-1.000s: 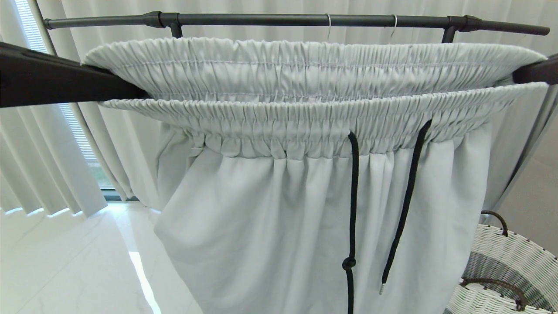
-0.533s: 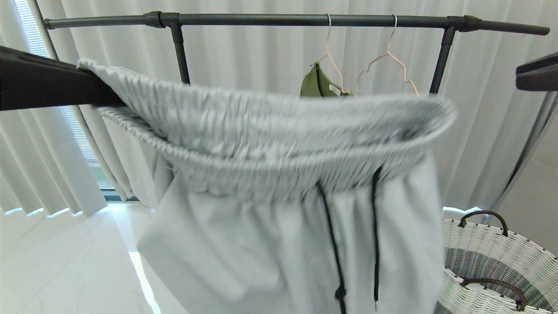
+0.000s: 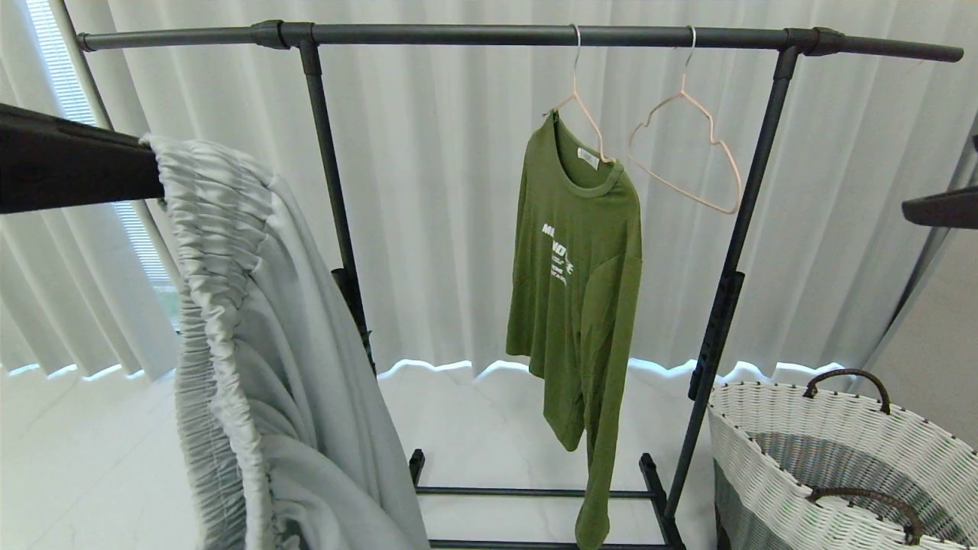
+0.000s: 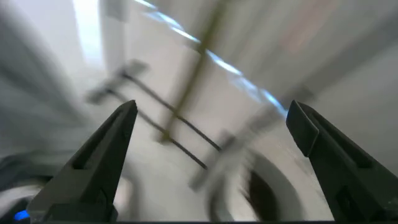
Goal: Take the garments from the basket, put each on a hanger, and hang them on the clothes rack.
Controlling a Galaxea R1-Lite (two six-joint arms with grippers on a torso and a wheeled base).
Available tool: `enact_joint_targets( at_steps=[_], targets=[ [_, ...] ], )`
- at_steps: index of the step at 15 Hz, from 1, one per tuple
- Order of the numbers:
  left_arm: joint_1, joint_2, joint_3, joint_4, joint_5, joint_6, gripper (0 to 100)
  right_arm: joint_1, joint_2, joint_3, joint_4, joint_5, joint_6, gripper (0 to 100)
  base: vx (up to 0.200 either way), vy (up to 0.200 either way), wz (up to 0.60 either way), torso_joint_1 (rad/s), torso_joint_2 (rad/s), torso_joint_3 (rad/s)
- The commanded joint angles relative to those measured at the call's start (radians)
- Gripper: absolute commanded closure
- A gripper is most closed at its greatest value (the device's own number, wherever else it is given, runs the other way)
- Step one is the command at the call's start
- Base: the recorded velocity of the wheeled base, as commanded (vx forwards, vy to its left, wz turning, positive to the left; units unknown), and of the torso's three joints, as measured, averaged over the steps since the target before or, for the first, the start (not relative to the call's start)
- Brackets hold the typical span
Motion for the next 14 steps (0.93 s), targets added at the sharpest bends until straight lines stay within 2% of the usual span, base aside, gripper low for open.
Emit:
enact_joint_targets(
  at_steps=[1, 2, 3, 5, 8, 9, 11, 14],
  targets=[
    [-0.002, -0.001, 0.038, 0.000, 0.097, 0.001, 100, -0.082, 0.004, 0.053, 0.021, -0.083, 0.000, 0, 0.000, 0.000, 0.00, 0.000, 0.00, 0.000],
    [-0.002, -0.001, 0.044, 0.000, 0.121, -0.001, 100, -0.093, 0.004, 0.065, 0.018, -0.093, 0.000, 0, 0.000, 0.000, 0.00, 0.000, 0.00, 0.000],
    [-0.002, -0.004, 0.059, 0.000, 0.155, -0.002, 100, -0.105, 0.001, 0.110, -0.010, -0.144, 0.000, 0, 0.000, 0.000, 0.00, 0.000, 0.00, 0.000],
    [0.000, -0.020, 0.085, 0.000, 0.164, -0.002, 100, -0.114, 0.001, 0.172, -0.074, -0.235, 0.002, 0, 0.000, 0.000, 0.00, 0.000, 0.00, 0.000],
    [0.000, -0.046, 0.116, -0.001, 0.166, -0.001, 100, -0.131, 0.010, 0.246, -0.254, -0.228, 0.050, 0, 0.000, 0.000, 0.00, 0.000, 0.00, 0.000],
    [0.000, -0.053, 0.119, -0.001, 0.189, -0.002, 100, -0.131, 0.020, 0.277, -0.344, -0.207, 0.103, 0, 0.000, 0.000, 0.00, 0.000, 0.00, 0.000],
    [0.000, -0.055, 0.119, -0.003, 0.203, -0.002, 100, -0.136, 0.017, 0.301, -0.363, -0.202, 0.129, 0, 0.000, 0.000, 0.00, 0.009, -0.03, -0.035],
    [0.000, -0.055, 0.130, -0.020, 0.203, -0.004, 100, -0.140, 0.017, 0.309, -0.364, -0.202, 0.142, 0, 0.000, 0.000, 0.00, 0.071, -0.31, -0.243]
  ],
)
